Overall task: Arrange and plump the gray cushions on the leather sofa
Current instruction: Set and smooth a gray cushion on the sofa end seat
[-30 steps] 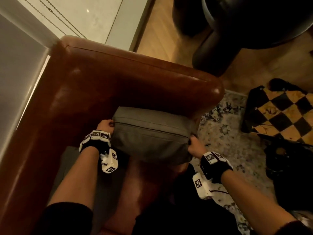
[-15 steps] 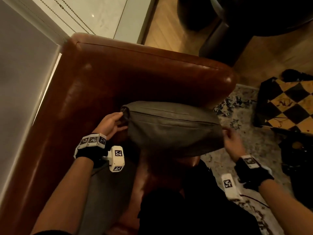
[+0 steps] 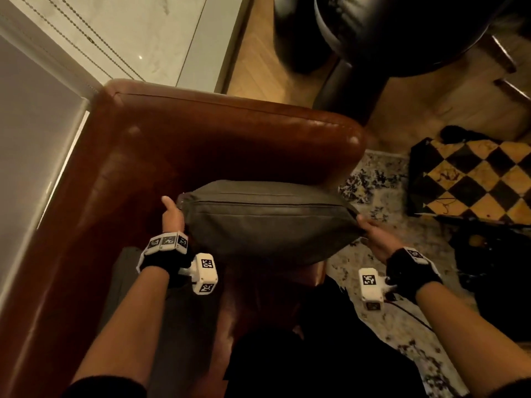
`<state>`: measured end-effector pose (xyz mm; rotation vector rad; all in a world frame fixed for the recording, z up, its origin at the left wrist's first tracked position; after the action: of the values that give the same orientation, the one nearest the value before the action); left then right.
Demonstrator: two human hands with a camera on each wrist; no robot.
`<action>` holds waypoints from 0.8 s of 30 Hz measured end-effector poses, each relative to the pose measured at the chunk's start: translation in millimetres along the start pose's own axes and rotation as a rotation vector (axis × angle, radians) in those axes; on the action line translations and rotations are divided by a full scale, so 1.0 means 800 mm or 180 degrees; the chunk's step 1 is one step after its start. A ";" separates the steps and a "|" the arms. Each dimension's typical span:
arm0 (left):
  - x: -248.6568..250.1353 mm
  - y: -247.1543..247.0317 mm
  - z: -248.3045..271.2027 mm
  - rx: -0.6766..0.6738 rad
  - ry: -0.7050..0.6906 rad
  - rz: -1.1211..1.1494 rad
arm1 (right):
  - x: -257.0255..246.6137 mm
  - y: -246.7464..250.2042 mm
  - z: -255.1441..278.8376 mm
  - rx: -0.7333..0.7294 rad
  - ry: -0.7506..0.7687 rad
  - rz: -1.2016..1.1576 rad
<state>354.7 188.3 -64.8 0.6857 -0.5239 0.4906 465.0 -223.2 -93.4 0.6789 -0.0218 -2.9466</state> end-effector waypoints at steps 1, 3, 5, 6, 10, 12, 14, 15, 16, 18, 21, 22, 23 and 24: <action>0.007 0.008 -0.001 0.0062 -0.0104 -0.0062 | -0.002 -0.012 0.009 -0.0168 0.0030 -0.0144; 0.023 0.021 0.002 0.0058 -0.0496 -0.0268 | -0.014 -0.042 0.037 -0.0509 0.0192 -0.0501; 0.037 0.032 0.021 0.0085 -0.1059 -0.0601 | -0.029 -0.071 0.072 -0.0767 0.0447 -0.0700; 0.045 0.035 0.036 0.0095 -0.1417 -0.0602 | -0.038 -0.086 0.094 -0.0922 0.0644 -0.0726; 0.078 0.039 0.133 -0.0109 -0.2475 0.0256 | -0.072 -0.156 0.173 -0.1162 0.1453 -0.0270; 0.091 0.039 0.168 -0.0270 -0.2699 0.0468 | -0.078 -0.199 0.188 -0.0974 0.1781 0.0300; 0.089 0.023 0.173 -0.0503 -0.2476 0.0102 | -0.064 -0.247 0.185 -0.0721 0.2034 0.0923; 0.080 0.010 0.164 -0.0580 -0.2240 -0.0332 | -0.050 -0.267 0.178 -0.0570 0.2093 0.1151; 0.065 -0.005 0.147 -0.0613 -0.1970 -0.0810 | -0.034 -0.285 0.169 -0.0494 0.2104 0.1390; 0.031 -0.030 0.112 -0.0653 -0.1421 -0.1376 | 0.004 -0.310 0.143 -0.0716 0.1871 0.2070; -0.002 -0.042 0.088 -0.0472 -0.1030 -0.1547 | 0.014 -0.295 0.125 -0.1122 0.2248 0.3075; -0.005 -0.042 0.086 -0.0383 -0.1068 -0.1631 | 0.004 -0.277 0.122 -0.1006 0.2653 0.3161; -0.004 -0.042 0.086 -0.0333 -0.1157 -0.1706 | -0.011 -0.252 0.115 -0.0569 0.3071 0.3221; 0.000 -0.043 0.088 -0.0348 -0.1246 -0.1725 | -0.027 -0.219 0.107 0.0132 0.3314 0.3335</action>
<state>354.6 116.0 -34.4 0.7870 -0.6946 -0.1855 427.6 -47.3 -14.0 1.5067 -0.2477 -1.4093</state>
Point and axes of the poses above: each hand's wrist, its own z-axis away from the middle knuckle, its own y-axis out of the back of the hand, x = y × z, the point moved 3 cm from there along -z, towards the middle knuckle, and after that the axes turned 7 degrees about -y, right-handed, at the moved point
